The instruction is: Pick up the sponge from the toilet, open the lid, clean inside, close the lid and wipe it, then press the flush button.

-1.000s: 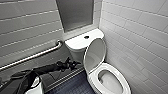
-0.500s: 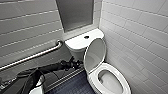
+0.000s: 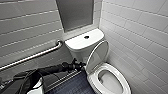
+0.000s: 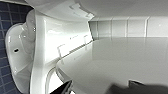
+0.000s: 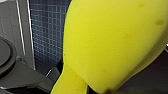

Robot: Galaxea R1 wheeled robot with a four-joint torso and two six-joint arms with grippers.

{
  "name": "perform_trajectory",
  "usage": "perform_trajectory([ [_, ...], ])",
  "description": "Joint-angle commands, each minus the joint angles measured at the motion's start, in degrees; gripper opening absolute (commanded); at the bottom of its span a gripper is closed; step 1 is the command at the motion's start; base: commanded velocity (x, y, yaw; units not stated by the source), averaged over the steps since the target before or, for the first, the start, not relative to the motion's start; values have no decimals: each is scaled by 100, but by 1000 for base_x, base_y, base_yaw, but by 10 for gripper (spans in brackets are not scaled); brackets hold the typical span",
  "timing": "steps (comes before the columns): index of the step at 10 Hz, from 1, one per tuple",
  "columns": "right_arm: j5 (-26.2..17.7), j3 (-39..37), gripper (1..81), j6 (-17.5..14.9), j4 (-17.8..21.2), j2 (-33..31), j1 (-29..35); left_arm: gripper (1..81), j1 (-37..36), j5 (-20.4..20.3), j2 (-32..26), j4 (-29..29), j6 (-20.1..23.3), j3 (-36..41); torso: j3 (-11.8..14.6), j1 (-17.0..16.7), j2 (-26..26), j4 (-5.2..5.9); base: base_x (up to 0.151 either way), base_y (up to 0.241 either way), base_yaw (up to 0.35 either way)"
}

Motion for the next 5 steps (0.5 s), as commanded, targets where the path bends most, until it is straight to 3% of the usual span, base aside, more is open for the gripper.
perform_trajectory([
  [1, -396, -307, 10, 67, -219, -26, -52, 811, -666, 583, -121, 22, 22, 377, 0, 0, 0, 0, 0, 0, 0],
  [3, -782, -352, 10, 76, -96, -44, 1, 811, -446, 767, -533, 214, 22, 657, 0, 0, 0, 0, 0, 0, 0],
  [5, -809, -203, 10, -28, 272, -52, 19, 811, -332, 768, -1244, 356, 22, 1254, 0, 0, 0, 0, 0, 0, 0],
])
